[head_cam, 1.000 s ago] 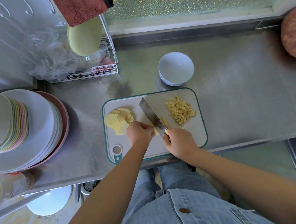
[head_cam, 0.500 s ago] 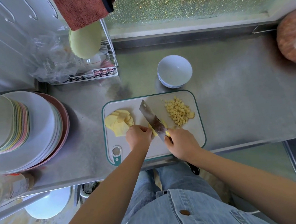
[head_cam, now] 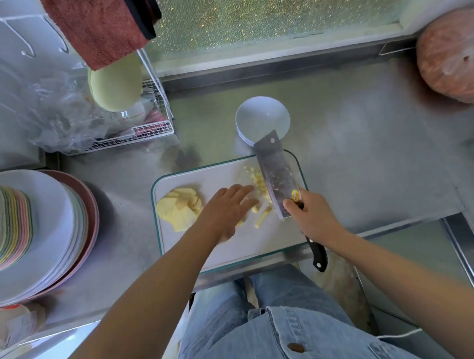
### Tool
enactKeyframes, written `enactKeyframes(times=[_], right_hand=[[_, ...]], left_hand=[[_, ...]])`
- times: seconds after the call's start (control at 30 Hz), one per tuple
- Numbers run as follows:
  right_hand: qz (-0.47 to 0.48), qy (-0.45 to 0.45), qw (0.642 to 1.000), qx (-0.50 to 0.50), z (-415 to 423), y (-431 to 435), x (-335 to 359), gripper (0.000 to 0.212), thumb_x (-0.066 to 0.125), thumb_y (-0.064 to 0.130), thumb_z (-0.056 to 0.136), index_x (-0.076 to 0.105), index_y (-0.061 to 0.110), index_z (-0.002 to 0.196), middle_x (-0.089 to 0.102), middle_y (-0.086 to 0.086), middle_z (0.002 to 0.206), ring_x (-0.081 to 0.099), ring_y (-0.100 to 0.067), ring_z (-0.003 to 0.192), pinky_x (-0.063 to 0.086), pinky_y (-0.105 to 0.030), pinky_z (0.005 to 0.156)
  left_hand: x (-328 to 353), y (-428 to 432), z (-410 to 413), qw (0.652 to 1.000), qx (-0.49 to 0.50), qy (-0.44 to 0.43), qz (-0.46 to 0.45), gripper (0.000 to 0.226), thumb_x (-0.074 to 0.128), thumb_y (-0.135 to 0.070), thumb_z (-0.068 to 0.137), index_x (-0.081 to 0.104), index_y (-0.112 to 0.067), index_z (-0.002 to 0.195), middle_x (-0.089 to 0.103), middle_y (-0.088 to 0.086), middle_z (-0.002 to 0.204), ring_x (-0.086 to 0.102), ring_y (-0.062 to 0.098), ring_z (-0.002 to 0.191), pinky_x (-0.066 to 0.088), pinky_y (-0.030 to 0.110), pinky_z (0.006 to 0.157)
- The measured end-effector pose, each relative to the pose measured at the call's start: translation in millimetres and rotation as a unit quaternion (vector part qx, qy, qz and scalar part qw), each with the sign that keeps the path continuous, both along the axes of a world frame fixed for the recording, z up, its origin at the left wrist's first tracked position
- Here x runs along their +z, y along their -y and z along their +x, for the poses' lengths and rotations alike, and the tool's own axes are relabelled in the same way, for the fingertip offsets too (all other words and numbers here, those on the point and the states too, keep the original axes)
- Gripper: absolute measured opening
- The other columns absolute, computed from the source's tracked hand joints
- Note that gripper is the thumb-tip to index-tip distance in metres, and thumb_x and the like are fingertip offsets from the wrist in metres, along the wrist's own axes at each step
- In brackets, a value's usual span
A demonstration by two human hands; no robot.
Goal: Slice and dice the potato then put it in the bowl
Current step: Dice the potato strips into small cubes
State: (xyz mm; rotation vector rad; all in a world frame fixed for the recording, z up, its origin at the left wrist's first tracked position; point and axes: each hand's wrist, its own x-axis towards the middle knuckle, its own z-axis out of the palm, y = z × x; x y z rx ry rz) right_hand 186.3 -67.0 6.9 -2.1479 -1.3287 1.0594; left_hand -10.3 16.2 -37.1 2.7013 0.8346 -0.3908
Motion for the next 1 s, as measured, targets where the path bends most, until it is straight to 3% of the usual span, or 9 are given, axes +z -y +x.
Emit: enactKeyframes(times=[0.17,0.27,0.37,0.5,0.6,0.7,0.83,1.0], right_hand=[[-0.008,-0.008,1.000,-0.008,1,8,-2,0.040,0.052,0.020,0.092,0.026,0.017,0.062,0.030,0.000,0.053,0.033,-0.022,0.051,0.041,-0.044,0.052],[-0.013,-0.024,1.000,-0.011,-1,8,-3,0.039,0.052,0.021,0.092,0.028,0.016,0.062,0.031,0.001,0.052,0.033,-0.022,0.050,0.041,-0.043,0.052],[-0.006,-0.021,1.000,-0.002,-2,6,-1,0.039,0.052,0.022,0.093,0.029,0.015,0.062,0.032,-0.001,0.053,0.034,-0.021,0.049,0.039,-0.041,0.051],[0.014,-0.020,1.000,-0.003,-1,4,1,0.040,0.051,0.020,0.094,0.028,0.015,0.062,0.030,-0.002,0.053,0.030,-0.018,0.049,0.031,-0.034,0.050],[0.021,-0.009,1.000,0.001,1,4,2,0.039,0.051,0.020,0.093,0.029,0.015,0.062,0.032,-0.003,0.054,0.029,-0.016,0.049,0.029,-0.033,0.051],[0.018,-0.007,1.000,-0.004,2,6,2,0.041,0.052,0.020,0.093,0.028,0.017,0.060,0.032,0.000,0.052,0.030,-0.016,0.048,0.030,-0.033,0.051],[0.004,-0.016,1.000,-0.017,4,6,2,0.041,0.051,0.019,0.092,0.028,0.018,0.060,0.031,0.002,0.052,0.031,-0.017,0.049,0.032,-0.032,0.052],[-0.004,-0.026,1.000,-0.016,3,3,1,0.038,0.052,0.021,0.092,0.031,0.014,0.062,0.032,0.001,0.052,0.032,-0.018,0.049,0.032,-0.033,0.052]], left_hand=[[2,-9,7,0.998,-0.054,-0.031,0.027,0.050,0.055,-0.016,0.085,0.043,-0.023,0.133,0.041,0.003,0.135,0.038,0.024,0.121,0.035,0.033,0.096],[3,-8,1,0.999,0.002,-0.031,0.025,0.038,0.048,-0.022,0.090,0.048,-0.020,0.127,0.047,0.004,0.127,0.042,0.024,0.115,0.035,0.032,0.089],[6,-1,-7,0.999,0.040,-0.009,0.014,0.037,0.048,-0.028,0.093,0.048,-0.019,0.128,0.046,0.004,0.127,0.043,0.024,0.113,0.036,0.032,0.088],[14,9,3,0.997,0.006,0.076,0.009,0.038,0.057,-0.038,0.088,0.056,-0.016,0.118,0.052,0.007,0.117,0.049,0.026,0.104,0.040,0.034,0.083],[15,17,28,0.997,0.069,0.028,0.021,0.042,0.050,-0.055,0.088,0.059,-0.018,0.106,0.052,0.003,0.110,0.045,0.024,0.105,0.038,0.033,0.086],[14,22,46,0.992,0.119,-0.026,0.032,0.035,0.053,-0.041,0.089,0.060,-0.014,0.110,0.053,0.004,0.113,0.043,0.025,0.111,0.037,0.033,0.091],[15,15,43,0.991,0.128,-0.008,0.031,0.031,0.052,-0.038,0.088,0.064,-0.017,0.108,0.057,0.002,0.109,0.045,0.022,0.107,0.038,0.032,0.089],[20,-25,25,0.997,0.011,-0.029,0.070,0.030,0.045,-0.033,0.094,0.060,-0.017,0.114,0.054,0.004,0.115,0.043,0.024,0.111,0.034,0.033,0.089]])
